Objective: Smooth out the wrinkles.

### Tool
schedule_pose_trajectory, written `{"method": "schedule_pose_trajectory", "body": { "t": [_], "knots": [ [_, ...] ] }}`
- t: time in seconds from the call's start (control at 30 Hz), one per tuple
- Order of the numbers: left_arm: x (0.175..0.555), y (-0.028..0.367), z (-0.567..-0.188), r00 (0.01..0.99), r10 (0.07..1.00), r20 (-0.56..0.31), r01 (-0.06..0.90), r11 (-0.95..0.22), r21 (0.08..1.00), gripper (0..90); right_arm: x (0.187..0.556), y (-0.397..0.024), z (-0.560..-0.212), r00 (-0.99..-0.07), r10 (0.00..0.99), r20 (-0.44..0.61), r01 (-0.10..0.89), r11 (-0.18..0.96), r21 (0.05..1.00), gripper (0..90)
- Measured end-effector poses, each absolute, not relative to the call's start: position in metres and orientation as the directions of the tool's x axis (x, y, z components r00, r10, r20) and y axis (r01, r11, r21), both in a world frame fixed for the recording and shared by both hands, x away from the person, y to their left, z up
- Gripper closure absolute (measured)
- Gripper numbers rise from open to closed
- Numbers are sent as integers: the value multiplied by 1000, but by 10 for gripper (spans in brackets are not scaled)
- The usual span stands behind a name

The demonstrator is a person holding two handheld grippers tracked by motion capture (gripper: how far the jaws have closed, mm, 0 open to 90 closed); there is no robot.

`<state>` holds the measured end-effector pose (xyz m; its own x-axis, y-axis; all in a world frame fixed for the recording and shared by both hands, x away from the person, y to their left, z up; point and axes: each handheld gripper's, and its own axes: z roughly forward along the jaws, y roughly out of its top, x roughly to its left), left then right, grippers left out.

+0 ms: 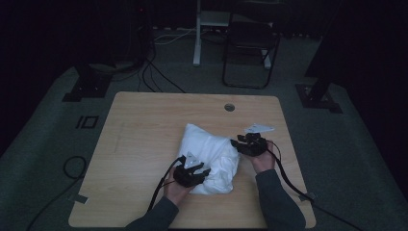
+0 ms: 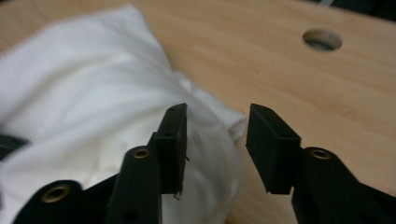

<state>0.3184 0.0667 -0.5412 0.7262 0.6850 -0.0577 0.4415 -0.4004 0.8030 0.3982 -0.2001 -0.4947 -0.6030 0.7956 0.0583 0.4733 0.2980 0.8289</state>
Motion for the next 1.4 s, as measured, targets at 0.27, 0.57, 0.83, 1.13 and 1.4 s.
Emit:
{"method": "schedule_pose_trajectory", "body": {
  "t": [0.27, 0.57, 0.83, 1.13, 1.4],
  "knots": [
    [315, 65, -542, 722, 690, -52, 431, -391, 813, 591, 389, -180, -474, -688, 723, 65, 400, 302, 865, 513],
    [304, 57, -543, 756, 652, -61, 409, -398, 821, 590, 399, -158, -493, -710, 702, 63, 468, 403, 787, 751],
    [290, 36, -538, 797, 603, -34, 353, -420, 836, 588, 387, -179, -484, -685, 728, 23, 422, 371, 827, 880],
    [284, 26, -526, 815, 578, 35, 285, -453, 845, 874, 388, -190, -481, -656, 753, 47, 425, 318, 847, 879],
    [276, 26, -514, 863, 505, -24, 269, -419, 867, 864, 381, -195, -480, -649, 760, 35, 412, 311, 857, 881]
  ]
}}
